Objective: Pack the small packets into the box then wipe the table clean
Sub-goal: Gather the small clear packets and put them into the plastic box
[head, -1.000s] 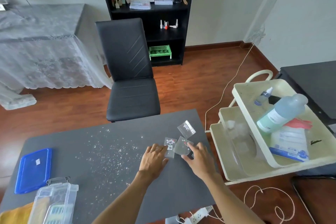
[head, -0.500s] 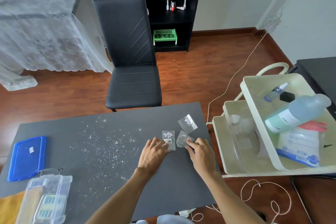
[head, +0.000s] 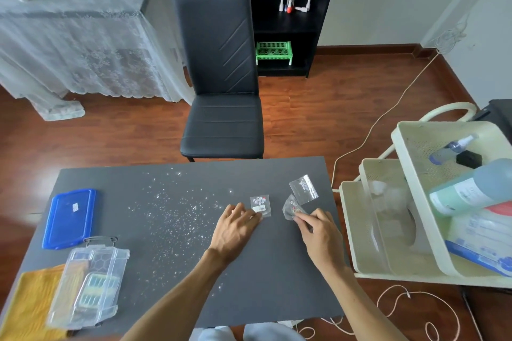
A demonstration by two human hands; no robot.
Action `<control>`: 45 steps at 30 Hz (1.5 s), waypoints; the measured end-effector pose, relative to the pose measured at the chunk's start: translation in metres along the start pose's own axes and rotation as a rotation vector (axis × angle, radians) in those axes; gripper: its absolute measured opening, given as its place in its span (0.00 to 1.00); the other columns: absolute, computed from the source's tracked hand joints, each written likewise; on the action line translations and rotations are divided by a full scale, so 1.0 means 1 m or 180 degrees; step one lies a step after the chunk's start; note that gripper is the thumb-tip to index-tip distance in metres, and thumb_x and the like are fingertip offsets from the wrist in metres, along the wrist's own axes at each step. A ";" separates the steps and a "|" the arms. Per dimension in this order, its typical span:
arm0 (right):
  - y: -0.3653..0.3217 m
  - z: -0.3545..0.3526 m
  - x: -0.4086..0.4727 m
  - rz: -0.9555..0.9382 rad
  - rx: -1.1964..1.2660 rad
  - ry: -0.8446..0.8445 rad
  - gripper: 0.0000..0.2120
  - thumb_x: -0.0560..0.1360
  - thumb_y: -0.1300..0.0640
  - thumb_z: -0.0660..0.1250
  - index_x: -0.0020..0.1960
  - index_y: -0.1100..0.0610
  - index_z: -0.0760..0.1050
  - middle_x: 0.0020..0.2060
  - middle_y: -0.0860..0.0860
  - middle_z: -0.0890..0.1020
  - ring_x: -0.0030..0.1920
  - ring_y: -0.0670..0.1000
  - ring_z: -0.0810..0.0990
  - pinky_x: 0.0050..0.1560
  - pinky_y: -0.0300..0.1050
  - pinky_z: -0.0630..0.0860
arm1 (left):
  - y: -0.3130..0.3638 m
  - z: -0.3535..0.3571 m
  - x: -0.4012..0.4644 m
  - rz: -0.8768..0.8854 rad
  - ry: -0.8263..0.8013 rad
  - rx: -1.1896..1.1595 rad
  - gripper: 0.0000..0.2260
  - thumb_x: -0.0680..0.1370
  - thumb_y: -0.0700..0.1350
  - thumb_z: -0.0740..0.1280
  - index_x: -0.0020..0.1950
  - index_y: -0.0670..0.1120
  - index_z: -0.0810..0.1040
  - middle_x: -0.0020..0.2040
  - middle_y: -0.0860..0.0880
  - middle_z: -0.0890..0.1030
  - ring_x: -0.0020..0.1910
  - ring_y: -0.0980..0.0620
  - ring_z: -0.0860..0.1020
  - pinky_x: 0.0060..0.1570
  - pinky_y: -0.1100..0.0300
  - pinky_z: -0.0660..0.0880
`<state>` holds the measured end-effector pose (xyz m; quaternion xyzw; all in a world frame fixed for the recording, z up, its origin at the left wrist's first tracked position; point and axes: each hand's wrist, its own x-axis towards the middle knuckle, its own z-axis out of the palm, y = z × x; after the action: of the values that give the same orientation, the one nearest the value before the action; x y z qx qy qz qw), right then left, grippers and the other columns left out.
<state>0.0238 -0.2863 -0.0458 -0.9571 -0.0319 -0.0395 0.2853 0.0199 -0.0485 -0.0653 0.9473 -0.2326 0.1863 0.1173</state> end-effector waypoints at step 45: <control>-0.290 0.115 -0.130 -0.0964 0.0521 -0.0844 0.07 0.73 0.54 0.78 0.51 0.46 0.88 0.30 0.42 0.72 0.31 0.42 0.71 0.30 0.45 0.76 | -0.159 -0.215 -0.284 -0.1270 -0.1157 0.0152 0.07 0.77 0.57 0.68 0.46 0.57 0.85 0.47 0.63 0.85 0.71 0.50 0.70 0.76 0.44 0.43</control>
<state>-0.1234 0.0143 0.0040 -0.9119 -0.2157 0.0470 0.3461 -0.2010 0.2679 -0.0087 0.9948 -0.0540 -0.0081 0.0857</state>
